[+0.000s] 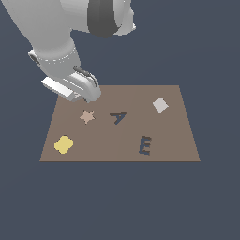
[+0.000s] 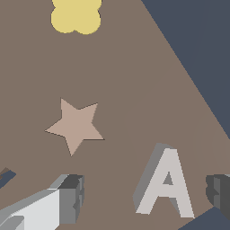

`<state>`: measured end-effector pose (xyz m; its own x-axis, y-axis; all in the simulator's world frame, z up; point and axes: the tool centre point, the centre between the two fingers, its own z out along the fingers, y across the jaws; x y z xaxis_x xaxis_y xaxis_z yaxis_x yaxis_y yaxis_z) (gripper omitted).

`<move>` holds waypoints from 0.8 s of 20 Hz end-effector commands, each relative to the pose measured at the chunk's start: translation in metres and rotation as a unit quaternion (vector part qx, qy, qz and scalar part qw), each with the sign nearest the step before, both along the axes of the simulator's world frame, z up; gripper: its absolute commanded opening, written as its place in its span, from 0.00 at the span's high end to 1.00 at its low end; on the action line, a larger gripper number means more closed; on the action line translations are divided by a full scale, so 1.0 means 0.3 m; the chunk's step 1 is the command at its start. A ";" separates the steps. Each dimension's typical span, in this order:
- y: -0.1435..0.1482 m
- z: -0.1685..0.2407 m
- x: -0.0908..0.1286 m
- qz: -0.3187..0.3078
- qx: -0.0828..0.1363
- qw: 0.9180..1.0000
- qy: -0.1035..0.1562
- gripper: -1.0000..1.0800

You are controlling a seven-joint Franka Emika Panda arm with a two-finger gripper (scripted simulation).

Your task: Insert a designated object into the corresponding slot on a board.

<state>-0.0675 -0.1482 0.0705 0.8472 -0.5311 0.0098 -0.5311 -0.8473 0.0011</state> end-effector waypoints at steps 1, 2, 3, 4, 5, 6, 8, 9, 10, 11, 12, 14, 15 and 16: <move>-0.031 -0.035 -0.039 -0.025 0.001 1.000 0.002 0.04; -0.039 -0.045 -0.050 -0.031 0.001 1.000 0.002 0.04; -0.045 -0.053 -0.059 -0.036 0.002 0.999 0.003 0.04; -0.049 -0.059 -0.066 -0.040 0.002 0.999 0.003 0.04; -0.052 -0.064 -0.070 -0.043 0.002 0.999 0.004 0.04; -0.054 -0.066 -0.073 -0.045 0.003 0.999 0.004 0.04; -0.053 -0.064 -0.071 -0.042 0.002 0.999 0.004 0.04; -0.053 -0.065 -0.071 -0.042 0.002 0.999 0.004 0.04; -0.052 -0.068 -0.071 -0.042 0.002 0.999 0.004 0.04; -0.053 -0.074 -0.071 -0.043 0.002 0.999 0.004 0.04; -0.053 -0.083 -0.072 -0.043 0.003 0.999 0.004 0.04; -0.053 -0.106 -0.073 -0.044 0.003 0.999 0.004 0.04; -0.053 -0.116 -0.074 -0.044 0.003 0.999 0.004 0.04; -0.053 -0.124 -0.075 -0.045 0.003 0.999 0.004 0.04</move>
<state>-0.0895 -0.1640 0.0376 0.7972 -0.6037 0.0002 -0.6037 -0.7972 0.0007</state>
